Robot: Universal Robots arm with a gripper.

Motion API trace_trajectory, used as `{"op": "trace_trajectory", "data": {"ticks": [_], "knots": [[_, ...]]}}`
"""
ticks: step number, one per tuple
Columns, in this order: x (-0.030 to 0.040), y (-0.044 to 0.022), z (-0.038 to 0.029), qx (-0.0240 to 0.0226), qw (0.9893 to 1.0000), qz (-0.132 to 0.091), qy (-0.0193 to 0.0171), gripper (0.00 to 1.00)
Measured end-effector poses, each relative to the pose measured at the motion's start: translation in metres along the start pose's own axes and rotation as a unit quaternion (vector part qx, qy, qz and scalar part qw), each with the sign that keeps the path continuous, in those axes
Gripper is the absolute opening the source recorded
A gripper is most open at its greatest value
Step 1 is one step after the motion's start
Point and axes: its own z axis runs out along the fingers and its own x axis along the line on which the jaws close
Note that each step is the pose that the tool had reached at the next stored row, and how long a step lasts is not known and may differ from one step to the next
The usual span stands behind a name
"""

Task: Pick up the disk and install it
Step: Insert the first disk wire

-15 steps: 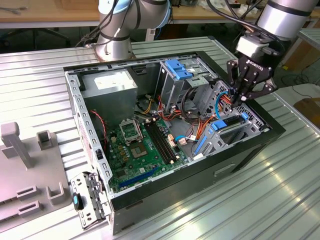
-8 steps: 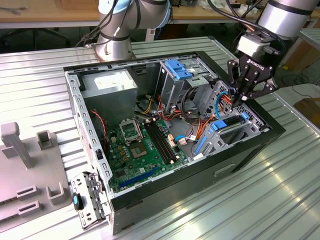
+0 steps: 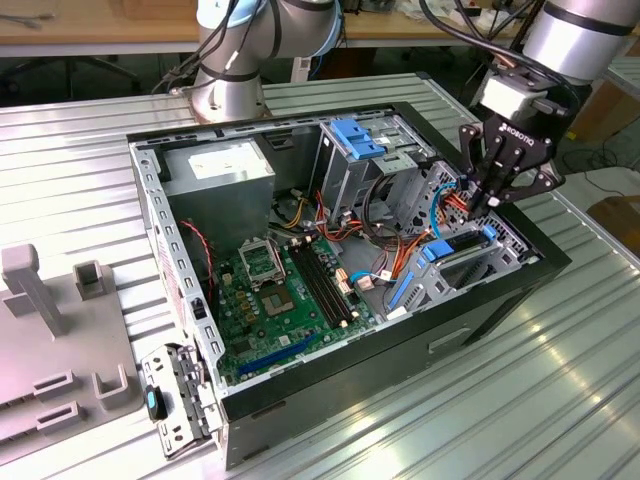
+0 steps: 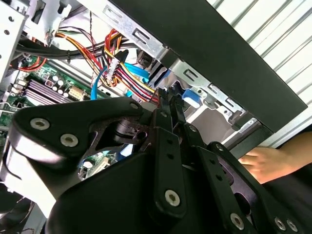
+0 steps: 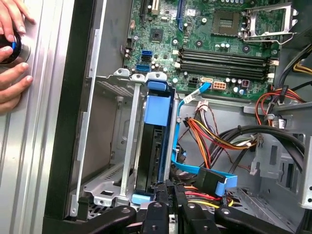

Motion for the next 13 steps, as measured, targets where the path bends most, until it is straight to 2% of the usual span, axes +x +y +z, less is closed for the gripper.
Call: {"op": "trace_trajectory", "data": {"ticks": [3, 5, 6, 11, 13], "knots": [[0.0013, 0.0002, 0.0005, -0.0003, 1.0000, 0.002, 0.0014, 0.17], [0.0012, 0.0034, 0.0008, -0.0007, 1.0000, 0.003, 0.0020, 0.17], [0.0010, 0.0046, 0.0017, -0.0011, 1.0000, 0.006, 0.0036, 0.17], [0.0013, 0.0064, 0.0058, -0.0022, 0.9999, 0.016, 0.0038, 0.17], [0.0008, 0.0109, 0.0073, -0.0023, 0.9998, 0.017, 0.0037, 0.17]]}}
